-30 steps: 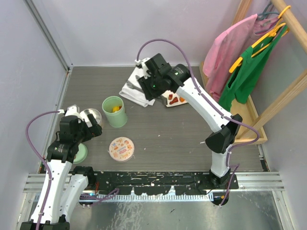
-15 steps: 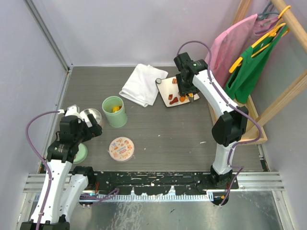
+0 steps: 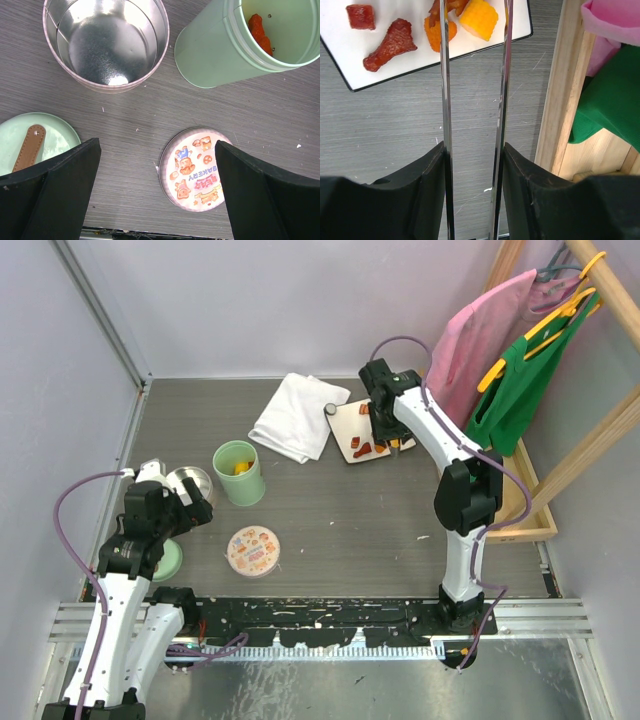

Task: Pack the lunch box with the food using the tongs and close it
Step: Pick up the fake food from the plate.

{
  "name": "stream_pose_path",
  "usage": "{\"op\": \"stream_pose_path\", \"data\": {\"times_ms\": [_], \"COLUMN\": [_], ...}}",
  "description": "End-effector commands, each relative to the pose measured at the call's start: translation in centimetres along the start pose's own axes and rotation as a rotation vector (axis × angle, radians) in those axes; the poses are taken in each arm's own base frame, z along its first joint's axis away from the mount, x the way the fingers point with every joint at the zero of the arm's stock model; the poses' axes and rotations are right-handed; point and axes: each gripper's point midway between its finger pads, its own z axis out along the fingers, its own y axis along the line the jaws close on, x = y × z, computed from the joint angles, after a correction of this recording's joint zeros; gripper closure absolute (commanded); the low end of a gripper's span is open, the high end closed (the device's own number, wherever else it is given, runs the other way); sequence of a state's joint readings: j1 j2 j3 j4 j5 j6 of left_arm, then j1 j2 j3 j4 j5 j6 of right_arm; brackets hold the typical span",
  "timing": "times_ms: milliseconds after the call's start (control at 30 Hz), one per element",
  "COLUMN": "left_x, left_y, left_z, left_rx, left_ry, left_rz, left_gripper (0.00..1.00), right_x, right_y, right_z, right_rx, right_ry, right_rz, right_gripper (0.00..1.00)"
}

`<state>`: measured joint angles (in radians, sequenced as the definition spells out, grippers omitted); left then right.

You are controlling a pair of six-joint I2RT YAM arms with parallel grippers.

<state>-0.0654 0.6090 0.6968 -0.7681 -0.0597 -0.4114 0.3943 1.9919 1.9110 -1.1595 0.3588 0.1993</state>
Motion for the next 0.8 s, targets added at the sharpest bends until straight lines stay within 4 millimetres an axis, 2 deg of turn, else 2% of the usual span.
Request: {"op": "stream_pose_path", "data": {"times_ms": [0, 600, 767], "left_x": [-1.4, -1.5, -1.5], "left_y": [-0.6, -0.6, -0.6], "left_z": [-0.2, -0.3, -0.3], "left_rx": [0.016, 0.018, 0.018], "left_ry": [-0.050, -0.052, -0.055], "left_rz": [-0.006, -0.006, -0.006], "left_gripper": [0.02, 0.02, 0.02], "right_x": [-1.3, -0.6, -1.0], "right_y": [-0.7, -0.3, -0.2], "right_z": [0.3, 2.8, 2.2], "right_rx": [0.009, -0.024, -0.048], "right_ry": [-0.047, -0.013, -0.034], "right_rz": [0.066, 0.072, 0.084], "right_gripper": [0.51, 0.55, 0.64]}}
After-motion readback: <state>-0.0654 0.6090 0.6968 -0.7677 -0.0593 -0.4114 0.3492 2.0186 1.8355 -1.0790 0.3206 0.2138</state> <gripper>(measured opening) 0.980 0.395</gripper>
